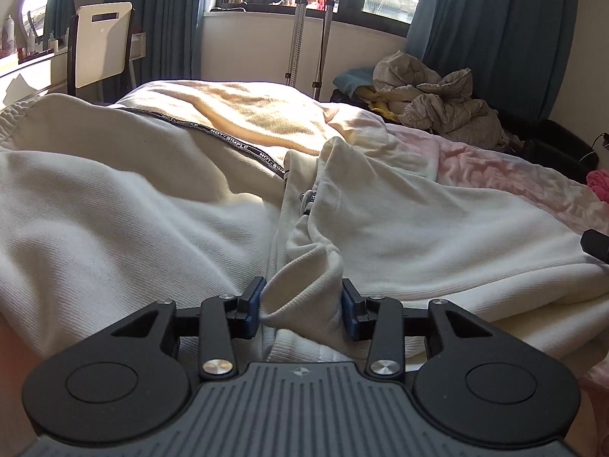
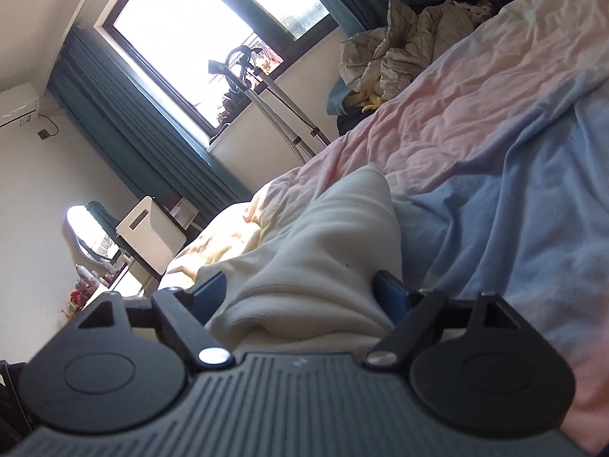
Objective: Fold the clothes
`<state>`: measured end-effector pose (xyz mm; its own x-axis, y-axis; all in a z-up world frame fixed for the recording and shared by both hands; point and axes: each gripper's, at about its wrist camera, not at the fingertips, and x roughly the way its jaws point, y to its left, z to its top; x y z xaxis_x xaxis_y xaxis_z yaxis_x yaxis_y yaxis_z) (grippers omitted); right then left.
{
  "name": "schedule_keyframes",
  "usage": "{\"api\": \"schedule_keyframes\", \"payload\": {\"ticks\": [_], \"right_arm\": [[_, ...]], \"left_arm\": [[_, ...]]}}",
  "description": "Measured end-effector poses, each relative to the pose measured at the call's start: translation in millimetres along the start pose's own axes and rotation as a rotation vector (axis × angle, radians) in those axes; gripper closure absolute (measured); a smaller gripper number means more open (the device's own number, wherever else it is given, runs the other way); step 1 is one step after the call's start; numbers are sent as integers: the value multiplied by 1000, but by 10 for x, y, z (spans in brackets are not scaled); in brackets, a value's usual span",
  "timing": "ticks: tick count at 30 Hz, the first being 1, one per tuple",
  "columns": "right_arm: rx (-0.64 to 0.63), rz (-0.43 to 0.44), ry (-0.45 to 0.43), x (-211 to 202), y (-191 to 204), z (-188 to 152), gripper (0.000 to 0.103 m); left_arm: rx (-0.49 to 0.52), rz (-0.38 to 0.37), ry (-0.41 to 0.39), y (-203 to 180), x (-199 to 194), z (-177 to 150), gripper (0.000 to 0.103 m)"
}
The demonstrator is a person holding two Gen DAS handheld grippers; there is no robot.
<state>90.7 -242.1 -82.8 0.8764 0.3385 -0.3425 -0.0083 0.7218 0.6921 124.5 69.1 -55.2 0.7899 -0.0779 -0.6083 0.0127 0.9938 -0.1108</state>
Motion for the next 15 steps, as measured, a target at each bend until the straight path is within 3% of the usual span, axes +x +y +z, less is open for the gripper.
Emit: {"api": "schedule_keyframes", "payload": {"ticks": [4, 8, 11, 12, 13, 15], "right_arm": [[109, -101, 62, 163, -217, -88, 19], [110, -73, 84, 274, -120, -81, 18], [108, -6, 45, 254, -40, -28, 19], [124, -12, 47, 263, -67, -23, 22], [139, -30, 56, 279, -97, -21, 37], [167, -81, 85, 312, -158, -6, 54]], "left_arm": [[26, 13, -13, -74, 34, -11, 49], [13, 14, -23, -59, 59, -21, 47], [7, 9, -37, -46, 55, -38, 46], [14, 9, -44, -56, 53, -44, 45], [21, 9, -52, -68, 51, -50, 45], [28, 0, -61, -96, 48, -68, 38]]}}
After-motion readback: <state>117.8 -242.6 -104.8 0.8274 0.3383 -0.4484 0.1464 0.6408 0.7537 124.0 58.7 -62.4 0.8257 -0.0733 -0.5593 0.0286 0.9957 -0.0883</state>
